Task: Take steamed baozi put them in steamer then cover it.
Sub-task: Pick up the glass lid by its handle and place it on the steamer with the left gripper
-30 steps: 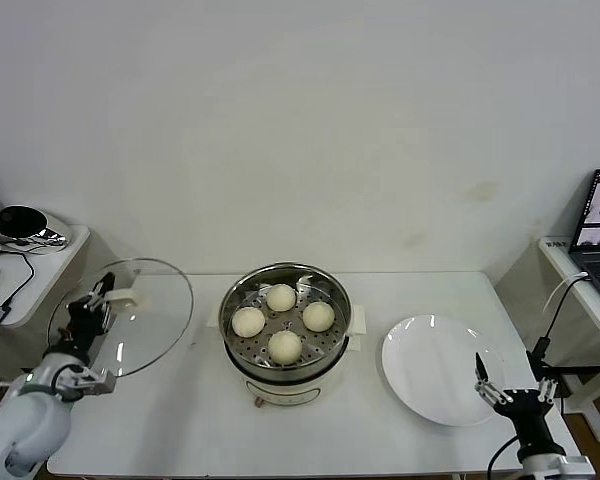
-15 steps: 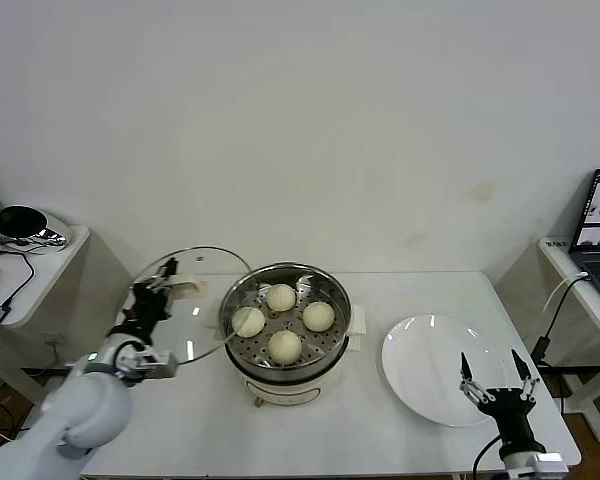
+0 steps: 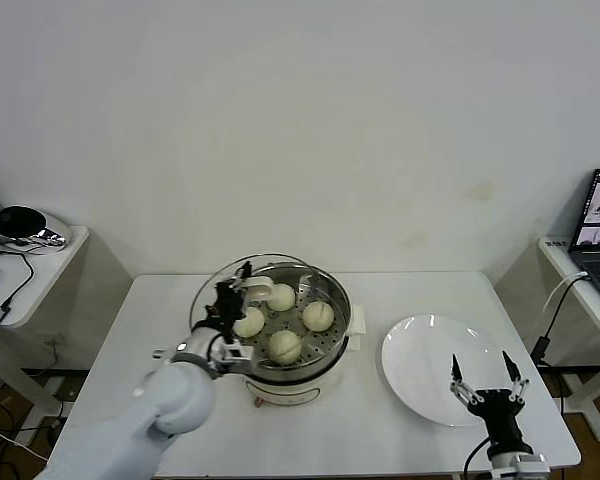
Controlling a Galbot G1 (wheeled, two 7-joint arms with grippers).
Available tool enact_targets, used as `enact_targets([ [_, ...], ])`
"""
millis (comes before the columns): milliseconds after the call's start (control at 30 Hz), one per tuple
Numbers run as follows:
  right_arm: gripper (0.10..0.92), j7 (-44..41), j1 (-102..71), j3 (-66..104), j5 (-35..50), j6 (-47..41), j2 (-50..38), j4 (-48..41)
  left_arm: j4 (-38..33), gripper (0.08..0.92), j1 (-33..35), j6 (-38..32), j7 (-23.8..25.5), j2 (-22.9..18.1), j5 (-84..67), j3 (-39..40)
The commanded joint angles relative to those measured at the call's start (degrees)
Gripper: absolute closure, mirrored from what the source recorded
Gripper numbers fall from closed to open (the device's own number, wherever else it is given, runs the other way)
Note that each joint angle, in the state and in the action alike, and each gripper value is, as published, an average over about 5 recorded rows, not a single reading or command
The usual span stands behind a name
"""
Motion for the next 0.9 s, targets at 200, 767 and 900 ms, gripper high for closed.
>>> enact_targets([
  [200, 0.203, 0.1, 0.0, -0.6, -2.3, 0.6, 1.2, -0.2, 7.3, 0.846, -5.5, 0.5, 2.2, -7.3, 13.0, 8.5],
  [767, 0.203, 0.0, -0.3, -0.9, -2.8, 1.3, 0.9, -1.2, 10.8, 0.846, -5.0, -0.7, 1.6, -8.8, 14.8, 8.3],
  [900, 0.203, -0.1, -0.3, -1.1, -2.8, 1.4, 0.9, -1.3, 11.3, 0.846, -5.0, -0.8, 1.6, -9.0, 14.7, 8.3],
])
